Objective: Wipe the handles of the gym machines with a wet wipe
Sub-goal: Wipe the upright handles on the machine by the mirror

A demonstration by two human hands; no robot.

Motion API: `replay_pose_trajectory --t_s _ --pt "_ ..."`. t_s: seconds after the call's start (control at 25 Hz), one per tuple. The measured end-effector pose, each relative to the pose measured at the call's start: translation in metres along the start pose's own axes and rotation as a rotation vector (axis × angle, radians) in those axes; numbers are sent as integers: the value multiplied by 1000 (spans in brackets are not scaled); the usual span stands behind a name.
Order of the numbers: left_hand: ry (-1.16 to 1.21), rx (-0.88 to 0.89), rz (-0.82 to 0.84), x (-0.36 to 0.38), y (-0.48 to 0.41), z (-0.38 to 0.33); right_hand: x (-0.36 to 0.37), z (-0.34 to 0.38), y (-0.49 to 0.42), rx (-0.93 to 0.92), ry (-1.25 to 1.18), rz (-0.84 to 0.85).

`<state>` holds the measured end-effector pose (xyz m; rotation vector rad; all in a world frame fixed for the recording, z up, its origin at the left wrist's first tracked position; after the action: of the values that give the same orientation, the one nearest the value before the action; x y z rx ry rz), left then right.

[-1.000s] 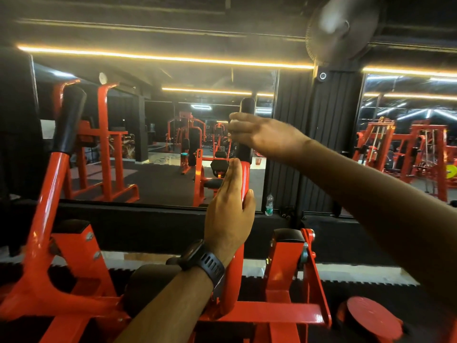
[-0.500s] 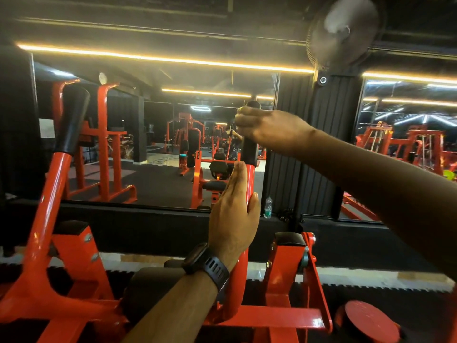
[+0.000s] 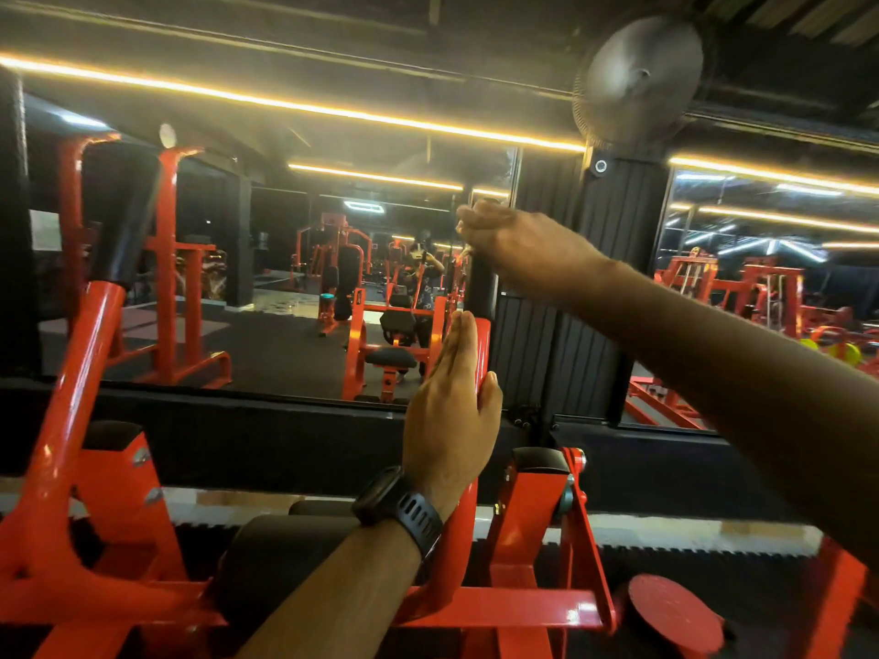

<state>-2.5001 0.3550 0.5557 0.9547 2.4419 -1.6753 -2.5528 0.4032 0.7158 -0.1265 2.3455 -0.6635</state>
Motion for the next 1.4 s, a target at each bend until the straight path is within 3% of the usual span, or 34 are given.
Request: replay_pose_trajectory --t_s 0.08,0.28,0.4,0.52,0.68,0.8,0.96,1.2,1.4 --pt "1 12 -16 0 0 0 7 8 4 -42 -43 78" --pt "32 26 -30 2 0 3 -4 -3 -11 21 23 80" --pt "46 23 -36 3 -2 4 5 18 -8 -108 43 202" --pt "68 35 -35 3 -2 5 -7 6 -6 -41 84 129" --pt "97 57 -49 4 -3 6 -2 7 -5 -90 141 206" --pt "83 57 -47 5 -3 7 -9 -7 -17 23 186 126" --pt "71 48 -57 5 -2 5 8 10 -19 -50 216 231" --pt "61 35 -32 6 -3 8 1 17 1 295 -44 -136" --pt "41 41 -11 6 -5 5 -5 6 15 746 -457 -455"
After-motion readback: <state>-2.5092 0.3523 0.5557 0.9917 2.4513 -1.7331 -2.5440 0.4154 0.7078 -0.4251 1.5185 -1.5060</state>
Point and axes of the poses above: each hand's wrist, its own y-axis away from the middle knuckle, its own x-axis out of the palm, z = x × y, the point moved 6 cm from there along -y, towards the middle knuckle, and after that the axes turned 4 degrees about -y, right-handed, at the moved point
